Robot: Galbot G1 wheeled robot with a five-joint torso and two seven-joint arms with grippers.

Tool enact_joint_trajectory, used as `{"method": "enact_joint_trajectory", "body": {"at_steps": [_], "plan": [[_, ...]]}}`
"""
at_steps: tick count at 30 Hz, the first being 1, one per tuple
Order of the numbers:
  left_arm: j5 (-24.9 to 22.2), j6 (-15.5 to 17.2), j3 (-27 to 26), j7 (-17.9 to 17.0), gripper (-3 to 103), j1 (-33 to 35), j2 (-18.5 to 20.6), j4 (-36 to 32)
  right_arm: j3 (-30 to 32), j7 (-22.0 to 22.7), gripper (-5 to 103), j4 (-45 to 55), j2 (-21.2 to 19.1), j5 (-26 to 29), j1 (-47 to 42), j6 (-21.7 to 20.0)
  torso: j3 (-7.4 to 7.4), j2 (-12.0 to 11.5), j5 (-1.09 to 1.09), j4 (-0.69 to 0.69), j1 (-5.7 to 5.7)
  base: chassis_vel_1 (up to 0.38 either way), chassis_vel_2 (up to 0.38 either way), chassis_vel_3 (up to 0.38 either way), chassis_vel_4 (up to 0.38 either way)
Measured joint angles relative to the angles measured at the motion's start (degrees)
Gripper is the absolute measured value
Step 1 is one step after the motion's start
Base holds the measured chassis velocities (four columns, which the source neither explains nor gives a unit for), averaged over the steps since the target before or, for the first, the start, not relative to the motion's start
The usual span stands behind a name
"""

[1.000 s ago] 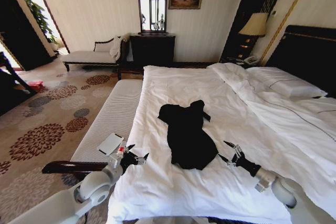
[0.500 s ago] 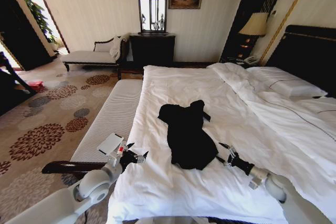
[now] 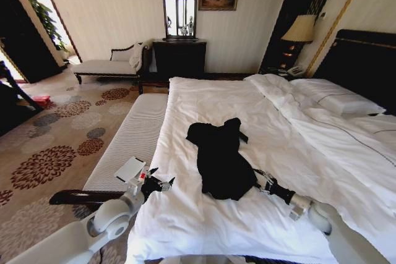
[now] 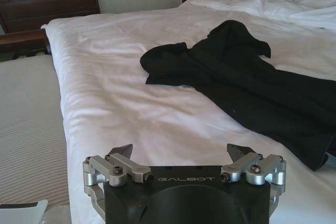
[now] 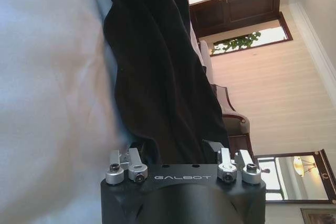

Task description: Fold the clothes on the bed.

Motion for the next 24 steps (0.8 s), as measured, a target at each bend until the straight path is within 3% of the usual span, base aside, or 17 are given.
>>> {"method": "enact_joint_trajectory", "body": {"at_steps": [6, 8, 10, 11, 12, 15, 17, 24], "plan": [[-0.31, -0.09, -0.19, 0.00, 100, -0.31, -0.14, 0.38, -0.58, -0.13, 40, 0.00, 0.11, -0.56, 0.02, -0.02, 0.00, 0.00, 0.00, -0.01, 0.00, 0.000, 0.000, 0.000, 0.000], [-0.33, -0.11, -0.20, 0.00, 100, -0.35, -0.15, 0.44, -0.62, -0.14, 40, -0.01, 0.11, -0.59, 0.02, -0.02, 0.00, 0.00, 0.00, -0.01, 0.00, 0.000, 0.000, 0.000, 0.000], [-0.36, -0.14, -0.21, 0.01, 100, -0.42, -0.16, 0.56, -0.67, -0.17, 28, -0.03, 0.13, -0.73, 0.02, -0.03, 0.00, 0.00, 0.00, -0.01, 0.00, 0.000, 0.000, 0.000, 0.000], [-0.38, -0.17, -0.23, 0.02, 100, -0.49, -0.16, 0.62, -0.68, -0.18, 28, -0.07, 0.14, -0.88, 0.02, -0.04, 0.00, 0.00, 0.00, 0.00, 0.00, 0.000, 0.000, 0.000, 0.000], [-0.42, -0.19, -0.25, 0.02, 100, -0.53, -0.14, 0.65, -0.68, -0.18, 18, -0.09, 0.15, -0.95, 0.02, -0.04, 0.00, 0.00, 0.00, 0.00, 0.00, 0.000, 0.000, 0.000, 0.000], [-0.58, -0.21, -0.32, 0.03, 100, -0.59, -0.10, 0.65, -0.68, -0.18, 12, -0.10, 0.17, -1.02, -0.08, -0.04, 0.00, 0.00, 0.00, 0.00, 0.00, 0.000, 0.000, 0.000, 0.000], [-0.91, -0.22, -0.43, 0.03, 100, -0.60, -0.08, 0.63, -0.54, -0.19, 2, -0.08, 0.22, -1.07, -0.44, -0.05, 0.00, 0.00, 0.00, -0.01, 0.00, 0.000, 0.000, 0.000, 0.000], [-0.90, -0.25, -0.59, -0.08, 100, -0.27, -0.25, 0.56, 0.49, -0.21, 0, 0.20, 0.42, -1.07, -1.59, -0.05, 0.00, 0.00, 0.00, 0.00, -0.01, 0.000, 0.000, 0.000, 0.000]]}}
